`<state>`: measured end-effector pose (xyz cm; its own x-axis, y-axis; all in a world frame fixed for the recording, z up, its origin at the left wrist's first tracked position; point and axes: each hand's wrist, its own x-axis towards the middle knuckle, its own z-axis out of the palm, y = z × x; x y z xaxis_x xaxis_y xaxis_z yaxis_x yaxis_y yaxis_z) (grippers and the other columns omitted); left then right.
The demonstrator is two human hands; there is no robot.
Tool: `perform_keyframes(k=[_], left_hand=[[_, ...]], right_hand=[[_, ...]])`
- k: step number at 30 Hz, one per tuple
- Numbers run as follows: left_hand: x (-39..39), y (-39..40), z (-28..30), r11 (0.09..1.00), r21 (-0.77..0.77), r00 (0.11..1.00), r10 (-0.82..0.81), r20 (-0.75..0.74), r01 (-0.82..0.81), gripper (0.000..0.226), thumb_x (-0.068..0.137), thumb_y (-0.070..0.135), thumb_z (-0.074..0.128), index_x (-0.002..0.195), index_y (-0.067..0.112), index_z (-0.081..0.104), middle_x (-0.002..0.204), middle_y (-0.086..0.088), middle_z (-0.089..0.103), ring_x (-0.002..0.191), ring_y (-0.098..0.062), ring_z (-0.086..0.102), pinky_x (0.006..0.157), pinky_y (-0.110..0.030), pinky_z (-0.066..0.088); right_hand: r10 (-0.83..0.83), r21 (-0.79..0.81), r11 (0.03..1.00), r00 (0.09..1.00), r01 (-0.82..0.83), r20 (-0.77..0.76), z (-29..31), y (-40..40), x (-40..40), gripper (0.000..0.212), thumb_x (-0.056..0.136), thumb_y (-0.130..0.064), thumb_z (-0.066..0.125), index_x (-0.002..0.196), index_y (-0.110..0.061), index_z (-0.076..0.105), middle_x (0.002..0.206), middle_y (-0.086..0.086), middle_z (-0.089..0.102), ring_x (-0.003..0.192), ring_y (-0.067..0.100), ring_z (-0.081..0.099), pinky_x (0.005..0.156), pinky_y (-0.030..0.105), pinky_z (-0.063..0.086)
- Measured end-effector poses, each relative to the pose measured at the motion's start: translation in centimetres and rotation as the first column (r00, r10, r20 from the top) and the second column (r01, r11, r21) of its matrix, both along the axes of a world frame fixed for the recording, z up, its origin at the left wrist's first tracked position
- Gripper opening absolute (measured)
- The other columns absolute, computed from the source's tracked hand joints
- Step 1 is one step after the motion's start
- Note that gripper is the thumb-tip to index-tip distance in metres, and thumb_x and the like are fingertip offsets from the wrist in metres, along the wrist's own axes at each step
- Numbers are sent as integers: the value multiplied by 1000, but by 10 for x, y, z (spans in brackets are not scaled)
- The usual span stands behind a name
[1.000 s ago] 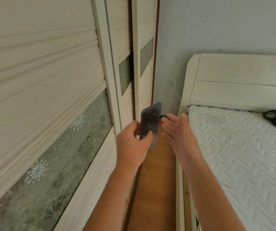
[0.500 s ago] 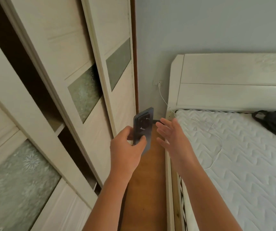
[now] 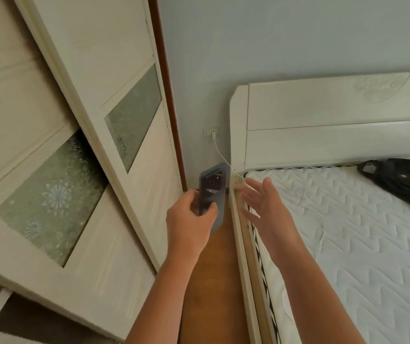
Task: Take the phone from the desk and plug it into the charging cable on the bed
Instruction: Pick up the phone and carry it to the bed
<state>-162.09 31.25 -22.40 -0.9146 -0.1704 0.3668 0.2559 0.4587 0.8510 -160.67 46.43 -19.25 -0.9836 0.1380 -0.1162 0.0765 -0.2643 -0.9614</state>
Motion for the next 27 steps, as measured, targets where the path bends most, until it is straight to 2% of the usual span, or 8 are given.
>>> perform_keyframes(k=[3, 9, 13, 15, 19, 22, 27], left_hand=[[-28, 12, -5, 1000, -23, 1000, -10, 11, 10, 11, 82, 28, 74, 88, 29, 65, 80, 22, 66, 86, 9, 61, 62, -7, 50], [-84, 41, -10, 995, -42, 996, -87, 20, 87, 15, 81, 28, 75, 89, 32, 63, 78, 28, 63, 86, 11, 61, 59, -1, 46], [-119, 65, -9, 995, -53, 996, -83, 40, 85, 16, 81, 30, 75, 91, 33, 62, 79, 30, 62, 87, 16, 59, 57, 2, 42], [-138, 76, -6, 996, -55, 996, -73, 44, 75, 18, 81, 33, 75, 91, 37, 61, 79, 32, 61, 88, 17, 58, 56, 1, 43], [-169, 92, 4, 992, -81, 996, -91, 20, 92, 21, 81, 34, 75, 92, 42, 59, 81, 35, 60, 90, 19, 57, 57, -1, 47], [-190, 108, 8, 992, -80, 995, -97, 9, 98, 23, 81, 35, 75, 88, 46, 56, 81, 35, 60, 90, 19, 57, 63, -9, 51], [-229, 145, -2, 975, -61, 976, -210, 54, 213, 22, 82, 32, 75, 86, 45, 57, 80, 31, 62, 87, 17, 58, 64, -8, 49]], right_hand=[[-29, -28, 999, 999, 30, 30, -5, 16, -21, 51, 97, -48, 33, 135, -19, 51, 131, -1, 59, 124, 14, 51, 98, 31, 43], [-78, -42, 996, 996, 80, 49, -20, 51, -70, 47, 97, -52, 31, 128, -25, 55, 129, -5, 61, 126, 13, 51, 106, 38, 40], [-47, -43, 998, 998, 49, 47, -21, 68, -110, 51, 98, -50, 31, 135, -22, 51, 131, -4, 59, 125, 13, 51, 99, 31, 43], [-38, -30, 999, 999, 39, 34, -19, 75, -130, 51, 98, -49, 31, 136, -22, 50, 132, -4, 59, 125, 13, 51, 95, 28, 44], [-31, -46, 998, 999, 33, 24, -8, 87, -162, 50, 99, -47, 29, 137, -21, 49, 136, -1, 56, 127, 15, 49, 102, 32, 42], [-49, -51, 997, 999, 50, 11, -6, 102, -179, 50, 99, -47, 29, 137, -21, 49, 136, -2, 56, 128, 14, 49, 106, 36, 40], [-176, -34, 984, 983, 177, 49, -18, 137, -197, 46, 96, -51, 32, 129, -27, 53, 125, -9, 60, 123, 11, 52, 95, 27, 43]])
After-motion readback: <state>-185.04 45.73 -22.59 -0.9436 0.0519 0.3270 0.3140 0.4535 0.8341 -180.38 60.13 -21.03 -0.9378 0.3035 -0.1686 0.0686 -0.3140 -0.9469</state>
